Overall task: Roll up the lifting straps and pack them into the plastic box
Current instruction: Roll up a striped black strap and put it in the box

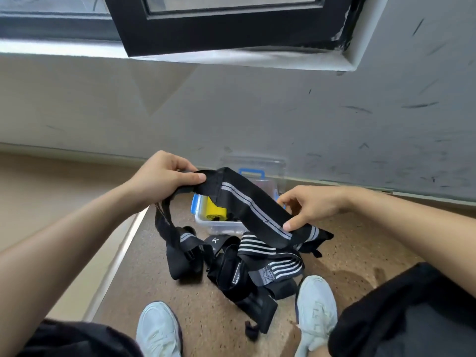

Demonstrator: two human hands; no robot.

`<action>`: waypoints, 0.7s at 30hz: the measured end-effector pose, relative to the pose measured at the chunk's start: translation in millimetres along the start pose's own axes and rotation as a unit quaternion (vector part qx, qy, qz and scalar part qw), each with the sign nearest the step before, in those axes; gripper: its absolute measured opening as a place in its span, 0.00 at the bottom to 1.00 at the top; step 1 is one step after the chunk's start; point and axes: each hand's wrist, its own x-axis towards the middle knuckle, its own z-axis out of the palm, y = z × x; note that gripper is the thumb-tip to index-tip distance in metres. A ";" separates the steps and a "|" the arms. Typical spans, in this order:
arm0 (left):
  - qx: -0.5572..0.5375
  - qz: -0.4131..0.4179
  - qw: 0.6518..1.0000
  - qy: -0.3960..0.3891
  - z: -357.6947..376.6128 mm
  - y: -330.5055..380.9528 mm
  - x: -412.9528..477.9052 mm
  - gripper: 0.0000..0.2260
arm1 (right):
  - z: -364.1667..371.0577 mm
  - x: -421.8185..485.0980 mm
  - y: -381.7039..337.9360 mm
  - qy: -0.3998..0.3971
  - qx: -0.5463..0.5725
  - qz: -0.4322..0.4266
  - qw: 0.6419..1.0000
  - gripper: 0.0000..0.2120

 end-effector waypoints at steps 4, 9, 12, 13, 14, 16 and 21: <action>0.007 -0.018 1.000 0.009 3.9 -3.9 -1.6 0.14 | 3.6 -0.2 5.9 0.023 -0.096 0.027 0.995 0.19; 0.030 -0.042 0.998 0.020 2.5 -9.7 -2.8 0.12 | 0.3 -0.4 26.3 0.150 -0.180 0.051 0.971 0.14; 0.034 -0.069 0.996 0.035 -1.3 -14.1 -3.2 0.12 | -2.8 -1.3 37.7 0.199 -0.140 0.039 0.969 0.11; 0.035 -0.078 0.995 0.041 -2.1 -16.2 -2.5 0.11 | -4.2 -1.8 39.5 0.220 -0.121 0.034 0.967 0.09; 0.035 -0.085 0.995 0.048 -2.7 -17.8 -2.3 0.11 | -5.8 -2.7 40.4 0.240 -0.100 0.032 0.965 0.08; 0.031 -0.091 0.994 0.058 -4.0 -20.8 -2.0 0.10 | -9.1 -4.5 40.8 0.277 -0.045 0.027 0.959 0.10; 0.004 -0.054 0.997 0.050 -2.5 -21.6 -3.5 0.09 | -10.5 -6.7 42.8 0.277 0.077 0.079 0.955 0.06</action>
